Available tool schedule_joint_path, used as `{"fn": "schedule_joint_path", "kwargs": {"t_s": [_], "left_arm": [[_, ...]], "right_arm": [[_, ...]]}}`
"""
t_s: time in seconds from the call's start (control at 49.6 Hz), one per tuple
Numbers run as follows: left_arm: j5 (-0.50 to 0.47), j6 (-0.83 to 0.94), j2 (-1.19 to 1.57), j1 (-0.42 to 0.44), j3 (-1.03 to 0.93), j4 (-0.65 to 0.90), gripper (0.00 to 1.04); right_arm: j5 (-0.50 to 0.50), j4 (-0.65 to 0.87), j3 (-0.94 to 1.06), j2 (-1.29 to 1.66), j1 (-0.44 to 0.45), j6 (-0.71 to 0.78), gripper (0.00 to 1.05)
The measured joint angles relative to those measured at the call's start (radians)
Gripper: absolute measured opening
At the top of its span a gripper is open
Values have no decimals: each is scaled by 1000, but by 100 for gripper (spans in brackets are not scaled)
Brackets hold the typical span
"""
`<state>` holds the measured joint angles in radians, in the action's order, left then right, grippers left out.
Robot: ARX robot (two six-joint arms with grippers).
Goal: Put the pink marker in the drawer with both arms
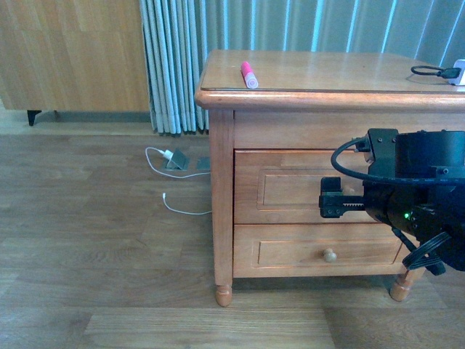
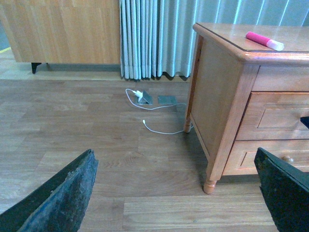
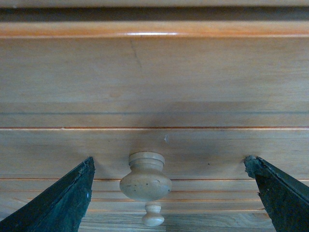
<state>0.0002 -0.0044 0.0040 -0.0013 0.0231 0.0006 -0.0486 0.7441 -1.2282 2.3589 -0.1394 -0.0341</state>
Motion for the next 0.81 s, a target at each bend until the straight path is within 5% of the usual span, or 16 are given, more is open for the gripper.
{"fn": "schedule_joint_path", "kwargs": {"t_s": [0.383,0.806], "left_arm": [[0,0,0,0,0,0,99],[0,0,0,0,0,0,99]], "right_arm": [[5,13,-2,5,-6,2,96],[4,0,-3,9,-19,8,28]]}}
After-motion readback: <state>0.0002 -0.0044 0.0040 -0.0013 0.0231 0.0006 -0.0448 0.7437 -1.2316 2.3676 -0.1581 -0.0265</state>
